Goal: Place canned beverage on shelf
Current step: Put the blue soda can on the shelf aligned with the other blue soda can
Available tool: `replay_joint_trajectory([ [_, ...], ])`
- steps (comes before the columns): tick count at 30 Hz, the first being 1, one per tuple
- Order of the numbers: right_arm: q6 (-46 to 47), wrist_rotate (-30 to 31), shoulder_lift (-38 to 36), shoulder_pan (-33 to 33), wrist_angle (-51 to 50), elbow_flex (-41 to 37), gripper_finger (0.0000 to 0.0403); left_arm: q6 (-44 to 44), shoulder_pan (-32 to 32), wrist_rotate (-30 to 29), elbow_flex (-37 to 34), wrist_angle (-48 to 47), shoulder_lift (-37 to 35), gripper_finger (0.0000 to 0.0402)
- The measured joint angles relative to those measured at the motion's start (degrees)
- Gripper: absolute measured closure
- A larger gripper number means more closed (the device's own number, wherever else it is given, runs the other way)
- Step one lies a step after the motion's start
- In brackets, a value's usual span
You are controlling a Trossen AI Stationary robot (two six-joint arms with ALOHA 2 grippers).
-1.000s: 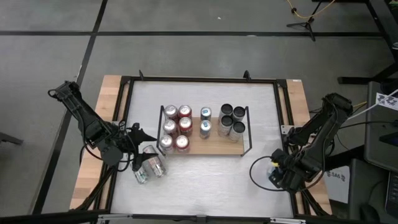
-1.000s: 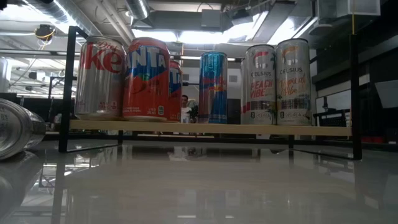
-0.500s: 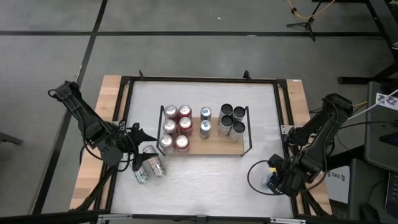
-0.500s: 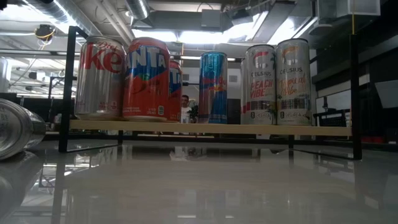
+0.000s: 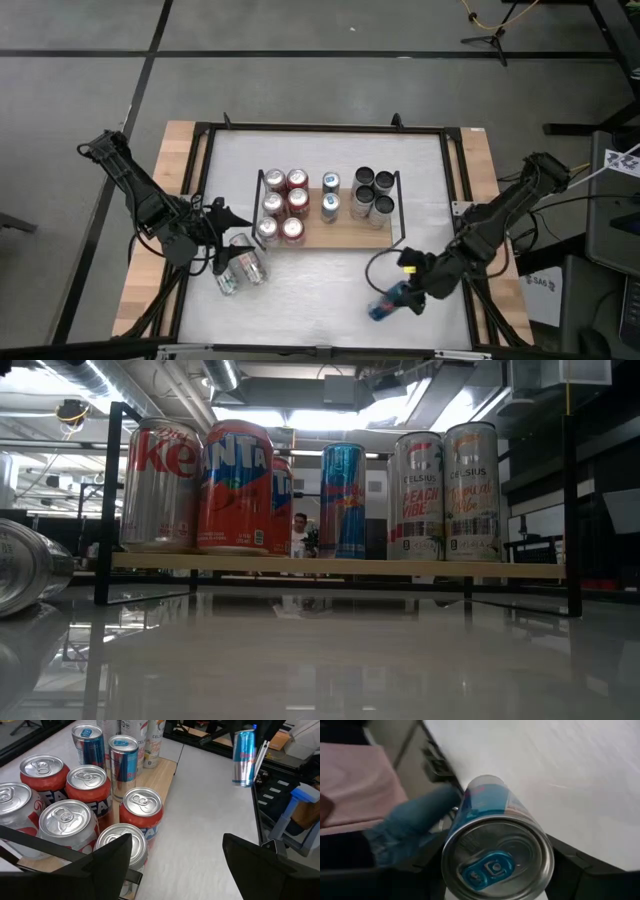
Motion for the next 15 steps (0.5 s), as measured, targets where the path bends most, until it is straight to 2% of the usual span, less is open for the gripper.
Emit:
replay_joint_trajectory([
  [9, -15.29, -0.19, 2.69, -7.49, 20.5, 0.23, 0.0172, 0.0, 0.0, 0.0, 0.02, -0.07, 0.0, 0.0096],
  [15, -29.72, -2.32, 5.61, -13.06, 20.82, 6.49, 0.0171, 0.0, 0.0, -0.01, 0.02, -0.07, 0.01, 0.0096],
])
